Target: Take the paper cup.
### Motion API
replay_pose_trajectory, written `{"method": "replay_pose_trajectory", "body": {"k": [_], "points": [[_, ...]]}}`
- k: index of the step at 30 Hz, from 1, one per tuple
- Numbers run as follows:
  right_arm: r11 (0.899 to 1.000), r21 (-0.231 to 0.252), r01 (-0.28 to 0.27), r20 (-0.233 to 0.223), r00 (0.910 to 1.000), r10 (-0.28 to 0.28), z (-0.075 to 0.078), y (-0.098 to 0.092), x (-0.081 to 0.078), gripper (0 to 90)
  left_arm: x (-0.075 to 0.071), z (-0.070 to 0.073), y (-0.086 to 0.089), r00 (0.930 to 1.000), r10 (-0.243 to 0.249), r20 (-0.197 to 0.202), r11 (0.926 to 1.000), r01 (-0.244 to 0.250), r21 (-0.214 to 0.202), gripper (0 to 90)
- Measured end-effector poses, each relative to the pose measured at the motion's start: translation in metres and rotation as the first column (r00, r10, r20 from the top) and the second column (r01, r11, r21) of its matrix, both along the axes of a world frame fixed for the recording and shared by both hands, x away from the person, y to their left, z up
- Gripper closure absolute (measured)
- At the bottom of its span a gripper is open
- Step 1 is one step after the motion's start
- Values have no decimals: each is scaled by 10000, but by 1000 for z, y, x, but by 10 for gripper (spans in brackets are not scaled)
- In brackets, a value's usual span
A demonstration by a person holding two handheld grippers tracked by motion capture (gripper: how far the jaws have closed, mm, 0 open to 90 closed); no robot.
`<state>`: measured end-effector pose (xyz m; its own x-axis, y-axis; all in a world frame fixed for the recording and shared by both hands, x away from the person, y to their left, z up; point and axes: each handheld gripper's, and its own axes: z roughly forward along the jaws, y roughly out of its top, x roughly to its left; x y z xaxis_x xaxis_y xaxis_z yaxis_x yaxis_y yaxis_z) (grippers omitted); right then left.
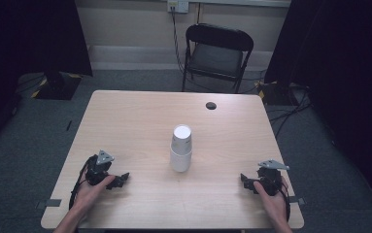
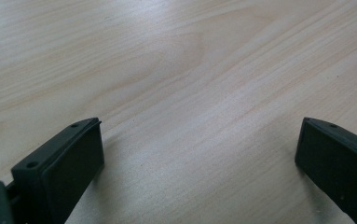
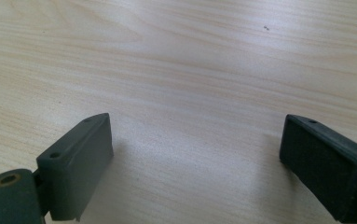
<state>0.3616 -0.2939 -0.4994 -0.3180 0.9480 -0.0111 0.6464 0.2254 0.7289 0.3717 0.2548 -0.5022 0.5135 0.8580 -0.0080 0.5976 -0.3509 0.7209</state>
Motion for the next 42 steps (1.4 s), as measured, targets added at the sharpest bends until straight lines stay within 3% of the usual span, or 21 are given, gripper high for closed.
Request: {"method": "replay_pose_trajectory", "body": {"k": [7,11,13,21,25,28,30,33,36,38,39,42], "points": [[10000,7,-26,-3,10000,26,0,0,0,92,-4,3,-2,9994,339,-66,9994,-339,13,81],[9990,18,-446,-8,9990,446,0,2,2,92,-7,7,-5,9991,352,-245,9994,-353,-38,170],[9972,-5,-743,6,9972,743,0,3,2,94,-9,9,-6,9992,216,-331,9995,-223,-218,167],[9953,-19,-973,25,9953,973,0,7,1,95,-20,25,-12,9977,-520,427,9956,551,-761,187],[9955,-12,-953,17,9955,953,0,7,1,95,-23,31,-17,9958,-751,532,9904,807,-1121,207],[9954,-9,-955,16,9954,955,0,7,1,95,-23,38,-21,9904,-972,978,9895,1068,-977,213],[9954,-11,-954,18,9954,954,0,7,1,95,-24,41,-24,9870,-1205,1064,9844,1326,-1155,214],[9954,-13,-955,17,9954,956,0,7,1,95,-26,45,-31,9793,-1595,1246,9813,1710,-885,233],[9954,-12,-955,18,9954,955,0,7,1,95,-27,50,-37,9716,-1914,1390,9719,2073,-1112,233],[9955,-16,-952,18,9955,952,0,7,1,95,-28,52,-38,9691,-1941,1525,9705,2123,-1142,233],[9955,-17,-950,19,9955,950,0,7,1,95,-28,56,-40,9696,-1879,1565,9710,2074,-1193,233],[9957,-3,-924,4,9957,924,0,7,1,95,-31,64,-39,9680,-1878,1666,9631,2148,-1621,231]]}}
